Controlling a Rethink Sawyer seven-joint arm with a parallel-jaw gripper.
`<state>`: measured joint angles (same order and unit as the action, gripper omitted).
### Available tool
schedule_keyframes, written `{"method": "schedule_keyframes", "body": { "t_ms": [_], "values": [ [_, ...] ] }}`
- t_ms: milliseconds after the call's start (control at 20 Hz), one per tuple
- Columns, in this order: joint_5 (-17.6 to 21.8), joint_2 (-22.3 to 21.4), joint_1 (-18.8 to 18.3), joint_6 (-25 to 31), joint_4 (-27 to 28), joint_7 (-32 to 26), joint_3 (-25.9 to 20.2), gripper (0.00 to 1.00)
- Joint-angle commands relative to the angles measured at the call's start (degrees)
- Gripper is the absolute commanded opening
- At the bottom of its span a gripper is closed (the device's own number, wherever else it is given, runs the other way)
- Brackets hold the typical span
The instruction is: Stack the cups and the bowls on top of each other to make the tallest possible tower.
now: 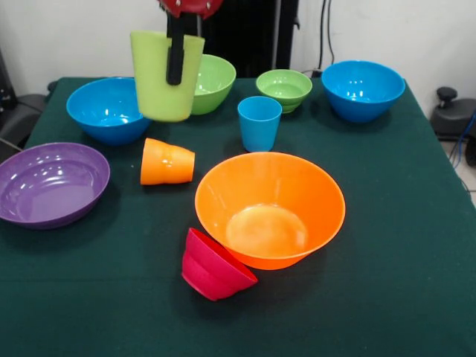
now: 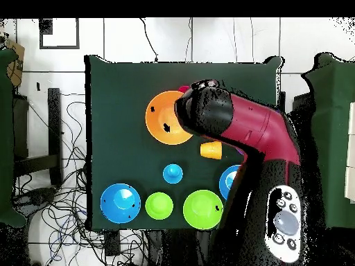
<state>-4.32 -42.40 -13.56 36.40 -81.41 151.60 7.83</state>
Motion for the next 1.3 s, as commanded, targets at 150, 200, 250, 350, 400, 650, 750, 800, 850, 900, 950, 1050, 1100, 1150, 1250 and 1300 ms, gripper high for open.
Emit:
{"method": "schedule_keyframes", "body": {
  "t_ms": [150, 200, 250, 350, 400, 650, 750, 800, 850, 900, 950, 1050, 1100, 1150, 1250, 1300],
  "values": [
    [-4.81, 9.72, 3.91, 2.91, 7.62, 13.98, 0.10, 0.00],
    [-5.39, 9.80, 4.30, 2.87, 7.58, 13.99, 0.33, 0.00],
    [-6.01, 10.09, 4.74, 2.73, 7.75, 14.04, 0.43, 0.00],
    [-7.27, 10.61, 5.27, 2.04, 7.84, 13.60, 0.39, 0.00],
    [-7.95, 10.96, 5.39, 1.64, 7.86, 13.24, 0.36, 0.00],
    [-10.36, 12.67, 6.45, 0.64, 8.83, 12.63, 1.26, 0.00],
    [-10.99, 13.11, 6.60, 0.42, 9.00, 12.20, 1.46, 0.00],
    [-11.38, 13.36, 6.78, 0.29, 9.15, 11.96, 1.77, 0.00],
    [-11.62, 13.57, 6.86, 0.25, 9.30, 11.84, 1.90, 0.00],
    [-11.95, 13.56, 6.81, 0.17, 9.17, 11.46, 2.03, 0.00],
    [-12.24, 13.80, 6.95, -0.03, 9.26, 11.37, 2.28, 0.00],
    [-12.74, 14.24, 6.83, -0.41, 9.44, 10.81, 2.37, 0.00],
    [-12.98, 14.67, 6.78, -0.46, 9.81, 10.54, 2.39, 0.00],
    [-13.23, 15.13, 6.69, -0.86, 10.07, 10.23, 2.38, 0.00],
    [-13.76, 15.55, 6.38, -1.09, 10.16, 9.52, 2.03, 0.00],
    [-14.01, 15.82, 6.19, -1.16, 10.27, 9.12, 1.76, 0.00]
  ]
}}
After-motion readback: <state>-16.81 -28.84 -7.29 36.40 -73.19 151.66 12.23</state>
